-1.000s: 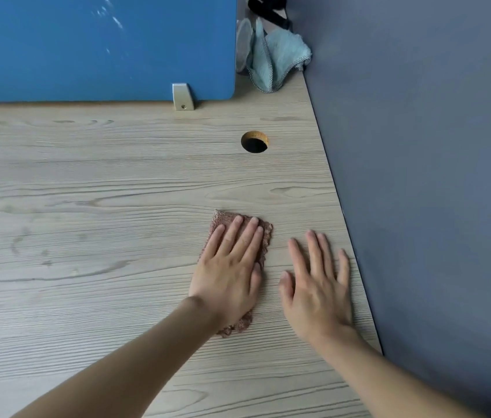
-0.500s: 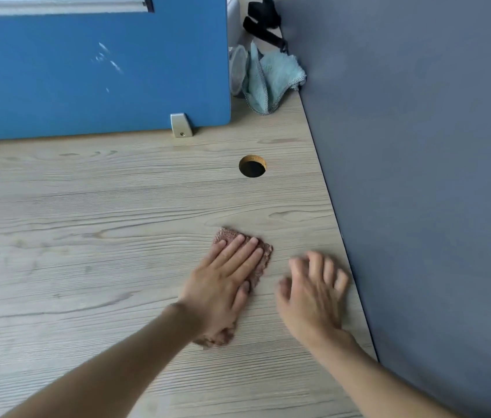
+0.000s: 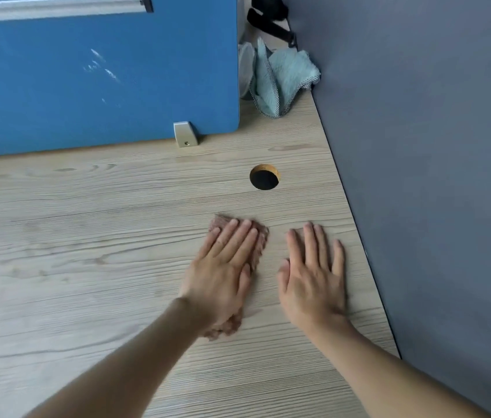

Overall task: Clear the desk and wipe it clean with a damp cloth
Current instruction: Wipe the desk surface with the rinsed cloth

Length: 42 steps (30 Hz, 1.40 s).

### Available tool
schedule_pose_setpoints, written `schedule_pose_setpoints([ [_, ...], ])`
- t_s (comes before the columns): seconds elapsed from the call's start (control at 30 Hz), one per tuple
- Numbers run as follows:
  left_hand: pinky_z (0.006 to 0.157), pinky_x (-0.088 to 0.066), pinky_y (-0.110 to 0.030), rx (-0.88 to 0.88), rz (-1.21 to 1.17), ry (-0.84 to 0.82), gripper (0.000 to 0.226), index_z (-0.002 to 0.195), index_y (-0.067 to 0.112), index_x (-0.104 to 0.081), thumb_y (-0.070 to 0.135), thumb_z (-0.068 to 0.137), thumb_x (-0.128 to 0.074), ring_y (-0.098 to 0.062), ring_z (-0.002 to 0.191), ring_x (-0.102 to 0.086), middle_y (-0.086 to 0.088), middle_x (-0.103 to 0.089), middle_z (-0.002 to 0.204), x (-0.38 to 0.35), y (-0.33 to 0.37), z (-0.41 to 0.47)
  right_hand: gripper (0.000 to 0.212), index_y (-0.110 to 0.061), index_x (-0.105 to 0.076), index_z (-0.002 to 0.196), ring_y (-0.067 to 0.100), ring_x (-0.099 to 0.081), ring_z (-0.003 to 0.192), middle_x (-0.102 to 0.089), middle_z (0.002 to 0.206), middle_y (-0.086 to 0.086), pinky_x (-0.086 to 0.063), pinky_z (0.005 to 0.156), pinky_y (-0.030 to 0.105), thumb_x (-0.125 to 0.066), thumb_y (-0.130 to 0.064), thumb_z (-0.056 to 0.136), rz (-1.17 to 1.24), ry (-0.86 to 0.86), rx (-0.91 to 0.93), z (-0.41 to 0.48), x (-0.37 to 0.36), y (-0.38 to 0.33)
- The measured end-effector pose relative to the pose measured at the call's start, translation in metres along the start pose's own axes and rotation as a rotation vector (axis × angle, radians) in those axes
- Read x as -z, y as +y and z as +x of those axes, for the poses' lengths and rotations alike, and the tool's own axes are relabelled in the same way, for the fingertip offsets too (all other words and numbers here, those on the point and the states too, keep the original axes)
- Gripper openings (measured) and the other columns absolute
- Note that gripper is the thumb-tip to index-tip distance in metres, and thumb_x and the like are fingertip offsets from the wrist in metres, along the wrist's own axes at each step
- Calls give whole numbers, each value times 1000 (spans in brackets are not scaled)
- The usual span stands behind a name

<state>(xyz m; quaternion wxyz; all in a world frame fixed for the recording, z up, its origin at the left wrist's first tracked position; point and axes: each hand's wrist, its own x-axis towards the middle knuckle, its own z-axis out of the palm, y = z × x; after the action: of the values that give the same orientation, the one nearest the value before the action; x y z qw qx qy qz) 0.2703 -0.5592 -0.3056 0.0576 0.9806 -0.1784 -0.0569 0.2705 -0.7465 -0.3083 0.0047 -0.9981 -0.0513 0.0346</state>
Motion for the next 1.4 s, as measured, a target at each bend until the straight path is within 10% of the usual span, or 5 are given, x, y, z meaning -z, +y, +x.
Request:
schedule_pose_setpoints([
  [0.63,123,-10,-42,-211,50,-28,63,158,19,-20,38,99,-25,-18,154,-6,1,-13,165,3,-41,31,64,-17,-41,151,31,-22,151,-28,162,18,-13,121,57,-24,-42,94,50,64,-58,60,-1,-19],
  [0.8,124,-11,-45,264,-61,67,65,158,15,-13,38,97,-17,-22,154,-1,-3,-6,165,2,-3,44,64,-15,-46,148,33,-27,149,-32,159,20,-17,119,59,-28,-39,92,42,83,-68,62,-2,-22],
  [1.0,124,-4,-41,-217,24,-57,63,159,24,-13,40,99,-18,-15,153,5,5,-4,166,10,-54,58,55,-13,-58,127,36,-37,140,-45,147,22,-28,109,59,-34,-41,86,24,116,-42,75,5,-23],
  [1.17,125,-7,-45,246,-62,48,67,158,17,-13,39,96,-12,-22,154,1,-2,-4,165,9,-23,69,64,-18,-45,148,35,-24,150,-31,160,20,-16,118,62,-27,-42,92,36,109,-41,93,1,-33],
  [1.4,125,0,-38,-108,-3,-17,62,159,25,-8,40,99,-13,-12,153,7,6,-1,166,14,-66,91,64,-19,-42,151,35,-21,151,-27,161,20,-13,118,62,-25,-43,94,9,83,-50,94,-2,-34],
])
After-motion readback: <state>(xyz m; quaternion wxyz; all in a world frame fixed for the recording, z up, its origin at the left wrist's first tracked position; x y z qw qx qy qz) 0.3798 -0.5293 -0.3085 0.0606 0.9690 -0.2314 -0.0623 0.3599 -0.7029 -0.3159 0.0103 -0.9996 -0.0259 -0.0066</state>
